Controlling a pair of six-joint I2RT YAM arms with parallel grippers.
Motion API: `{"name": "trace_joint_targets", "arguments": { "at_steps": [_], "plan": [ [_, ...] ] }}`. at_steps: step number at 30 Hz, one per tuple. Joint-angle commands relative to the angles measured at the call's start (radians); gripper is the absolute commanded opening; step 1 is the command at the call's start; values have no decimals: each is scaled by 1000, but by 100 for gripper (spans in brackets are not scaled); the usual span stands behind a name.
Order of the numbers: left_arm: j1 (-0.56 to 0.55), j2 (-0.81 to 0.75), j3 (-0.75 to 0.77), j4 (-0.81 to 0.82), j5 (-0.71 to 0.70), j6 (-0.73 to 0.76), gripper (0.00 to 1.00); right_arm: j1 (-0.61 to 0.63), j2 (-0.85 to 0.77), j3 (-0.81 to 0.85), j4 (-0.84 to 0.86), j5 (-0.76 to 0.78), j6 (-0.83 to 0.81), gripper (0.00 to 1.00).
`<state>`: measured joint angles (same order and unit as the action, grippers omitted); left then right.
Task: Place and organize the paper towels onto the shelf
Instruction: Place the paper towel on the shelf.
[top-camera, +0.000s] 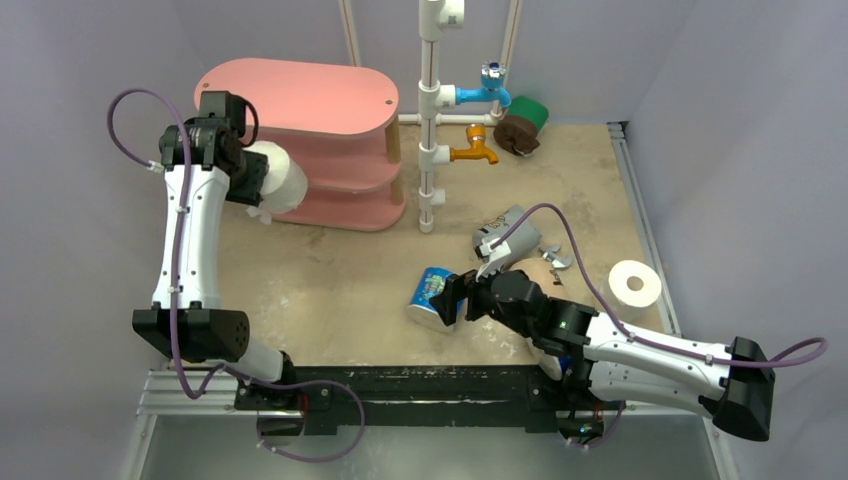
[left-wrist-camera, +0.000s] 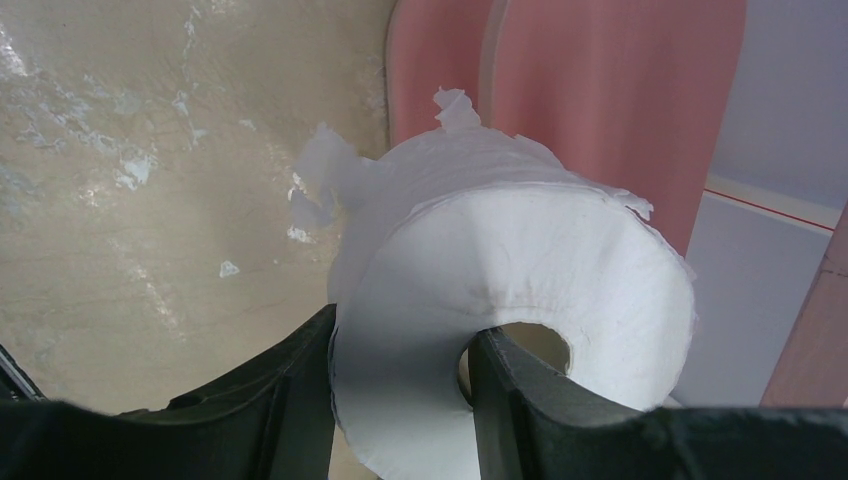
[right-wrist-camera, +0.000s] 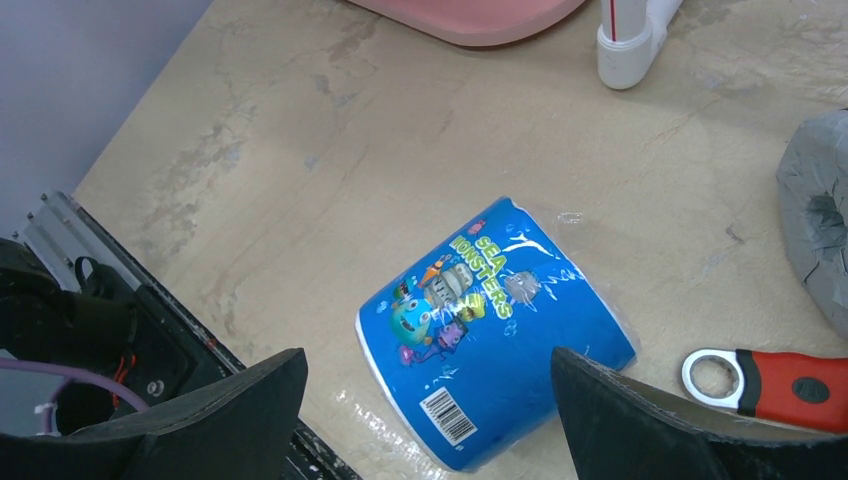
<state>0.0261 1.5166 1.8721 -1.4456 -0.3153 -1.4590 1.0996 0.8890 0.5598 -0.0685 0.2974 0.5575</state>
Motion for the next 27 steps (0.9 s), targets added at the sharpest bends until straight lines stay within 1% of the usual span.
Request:
{"name": "trace_joint_targets", "arguments": {
  "at_steps": [1, 9, 18, 27],
  "plan": [
    [9, -21, -20, 103, 19, -46, 0, 2, -6, -5, 9, 19, -1, 94],
    [9, -29, -74, 139, 33, -47, 0, 2, 7, -4, 13, 17, -3, 94],
    [9, -65, -95, 160, 22, -28, 0, 2, 10, -5, 16, 9, 3, 94],
    [8, -67, -98, 210, 52, -9, 0, 1, 3, -7, 9, 6, 13, 94]
  ]
}}
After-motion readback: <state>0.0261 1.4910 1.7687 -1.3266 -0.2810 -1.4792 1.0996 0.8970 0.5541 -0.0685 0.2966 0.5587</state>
